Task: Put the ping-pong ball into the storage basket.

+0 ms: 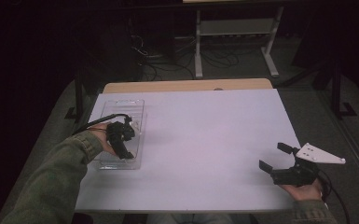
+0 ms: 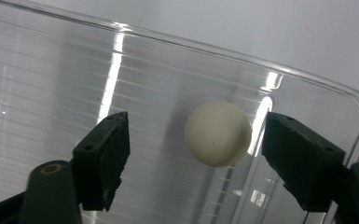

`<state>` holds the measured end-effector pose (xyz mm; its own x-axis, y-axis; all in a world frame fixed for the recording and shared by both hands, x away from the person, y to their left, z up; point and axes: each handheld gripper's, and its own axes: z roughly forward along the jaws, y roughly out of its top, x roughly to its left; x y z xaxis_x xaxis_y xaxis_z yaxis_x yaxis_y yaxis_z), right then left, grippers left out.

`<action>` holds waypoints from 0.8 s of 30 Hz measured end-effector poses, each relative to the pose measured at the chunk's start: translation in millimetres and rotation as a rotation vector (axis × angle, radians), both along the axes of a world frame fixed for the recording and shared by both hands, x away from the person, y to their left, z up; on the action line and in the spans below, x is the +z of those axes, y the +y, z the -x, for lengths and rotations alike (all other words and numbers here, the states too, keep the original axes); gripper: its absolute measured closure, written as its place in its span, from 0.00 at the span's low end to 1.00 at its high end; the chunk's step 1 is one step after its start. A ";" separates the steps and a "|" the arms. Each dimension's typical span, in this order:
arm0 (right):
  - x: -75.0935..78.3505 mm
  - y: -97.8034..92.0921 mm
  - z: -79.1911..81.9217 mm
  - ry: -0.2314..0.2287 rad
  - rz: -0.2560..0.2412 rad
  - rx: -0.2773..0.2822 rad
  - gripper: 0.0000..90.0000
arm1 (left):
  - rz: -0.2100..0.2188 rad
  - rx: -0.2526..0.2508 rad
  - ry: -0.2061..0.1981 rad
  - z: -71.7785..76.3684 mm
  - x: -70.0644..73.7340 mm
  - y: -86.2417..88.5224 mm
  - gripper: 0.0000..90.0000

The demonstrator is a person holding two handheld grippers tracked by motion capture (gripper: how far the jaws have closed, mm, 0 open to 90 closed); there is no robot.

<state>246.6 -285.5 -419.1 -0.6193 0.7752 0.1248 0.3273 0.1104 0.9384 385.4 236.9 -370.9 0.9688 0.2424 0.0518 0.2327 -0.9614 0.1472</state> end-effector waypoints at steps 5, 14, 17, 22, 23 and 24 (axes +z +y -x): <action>0.1 0.3 -0.2 0.001 0.005 -0.002 0.00 | -0.001 0.012 -0.003 -1.5 2.1 0.6 0.19; 0.2 1.9 -0.8 -0.001 0.004 0.008 0.00 | -0.017 0.052 -0.097 -2.3 8.0 1.7 0.00; -0.4 1.0 -1.1 0.002 0.003 0.004 0.00 | -0.006 0.055 -0.101 -2.3 10.2 3.0 0.00; -0.5 0.5 -1.5 0.001 0.004 0.001 0.00 | 0.030 0.060 -0.116 -1.8 15.8 5.9 0.00; -0.5 0.6 -1.4 0.003 0.003 0.002 0.00 | 0.030 0.060 -0.116 -1.8 15.8 5.9 0.00; -0.5 0.6 -1.4 0.003 0.003 0.002 0.00 | 0.041 0.063 -0.114 -1.7 16.9 6.9 0.00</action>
